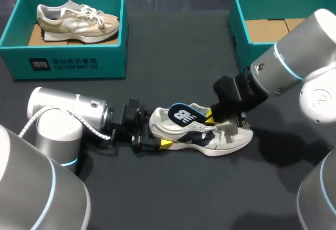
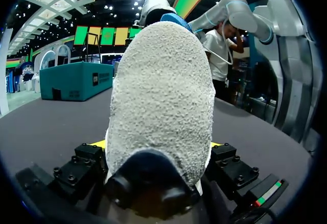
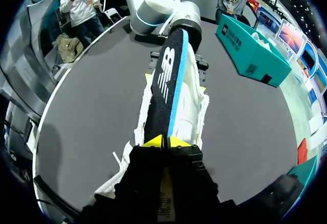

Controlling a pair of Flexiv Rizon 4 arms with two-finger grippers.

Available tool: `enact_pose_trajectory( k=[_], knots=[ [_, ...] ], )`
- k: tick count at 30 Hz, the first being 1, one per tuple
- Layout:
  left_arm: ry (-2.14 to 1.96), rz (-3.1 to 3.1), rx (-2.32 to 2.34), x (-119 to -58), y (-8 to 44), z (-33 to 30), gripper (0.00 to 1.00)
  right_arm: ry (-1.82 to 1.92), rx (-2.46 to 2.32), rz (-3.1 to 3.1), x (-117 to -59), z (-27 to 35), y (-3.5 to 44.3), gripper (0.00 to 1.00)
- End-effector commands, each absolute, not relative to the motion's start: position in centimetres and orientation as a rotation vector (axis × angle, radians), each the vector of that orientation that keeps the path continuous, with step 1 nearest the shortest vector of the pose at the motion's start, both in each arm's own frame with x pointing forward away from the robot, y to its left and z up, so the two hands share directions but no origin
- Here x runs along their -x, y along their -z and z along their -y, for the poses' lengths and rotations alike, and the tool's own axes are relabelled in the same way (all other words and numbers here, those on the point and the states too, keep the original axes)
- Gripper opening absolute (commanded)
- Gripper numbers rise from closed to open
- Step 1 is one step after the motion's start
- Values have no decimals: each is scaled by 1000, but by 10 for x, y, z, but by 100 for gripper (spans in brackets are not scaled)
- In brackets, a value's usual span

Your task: Take the shoe out of the shoebox, open the shoe tongue, remove and reinsert the insole, then place the shoe into the shoebox

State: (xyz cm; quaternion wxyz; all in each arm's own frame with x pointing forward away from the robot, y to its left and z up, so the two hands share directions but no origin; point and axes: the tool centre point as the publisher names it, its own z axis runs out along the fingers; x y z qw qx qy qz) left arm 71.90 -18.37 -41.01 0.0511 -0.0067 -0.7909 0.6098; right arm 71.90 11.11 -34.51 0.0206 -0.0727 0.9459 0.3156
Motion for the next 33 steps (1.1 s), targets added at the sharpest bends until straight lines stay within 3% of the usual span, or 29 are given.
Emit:
enact_pose_trajectory(
  k=[1, 23, 24, 25, 28, 31, 33],
  knots=[
    [-1857, 2408, 19, -720, 412, 182, 0, -1008, 296, -2925, -723, -121, 337, 0],
    [-1857, 2408, 19, -720, 412, 182, 0, -931, 512, -3071, -731, -183, 317, 0],
    [-1857, 2408, 19, -720, 412, 182, 0, -929, 503, -3079, -731, -183, 317, 3],
    [-1857, 2408, 19, -720, 412, 182, 0, -941, 492, -3089, -731, -184, 316, 16],
    [-1857, 2408, 19, -720, 412, 182, 0, -972, 460, -3115, -730, -184, 313, 39],
    [-1857, 2408, 19, -720, 412, 182, 0, -993, 427, -3133, -729, -183, 313, 49],
    [-1857, 2408, 19, -720, 412, 182, 0, -1016, 406, -3146, -729, -182, 313, 69]
  ],
)
